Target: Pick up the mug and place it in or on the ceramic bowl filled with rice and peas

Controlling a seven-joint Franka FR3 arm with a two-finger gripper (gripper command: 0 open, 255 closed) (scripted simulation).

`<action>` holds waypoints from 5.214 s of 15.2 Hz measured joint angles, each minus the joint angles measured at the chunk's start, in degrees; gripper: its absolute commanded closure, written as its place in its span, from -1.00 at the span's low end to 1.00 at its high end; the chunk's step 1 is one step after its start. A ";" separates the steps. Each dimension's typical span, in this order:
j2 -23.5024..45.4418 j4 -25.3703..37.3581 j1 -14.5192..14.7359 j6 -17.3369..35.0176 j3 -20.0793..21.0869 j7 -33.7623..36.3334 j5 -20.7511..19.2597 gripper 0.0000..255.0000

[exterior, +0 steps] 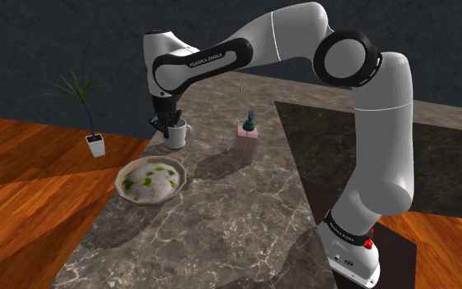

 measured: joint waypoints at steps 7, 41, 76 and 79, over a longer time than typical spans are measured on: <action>-0.16 0.14 -0.02 -0.31 0.02 -0.06 0.05 1.00; -2.79 21.27 2.11 -23.94 1.10 -1.16 1.27 1.00; -14.17 -3.75 14.49 -11.94 9.02 21.78 2.85 1.00; -14.01 -5.62 14.46 -9.93 8.98 22.01 2.73 1.00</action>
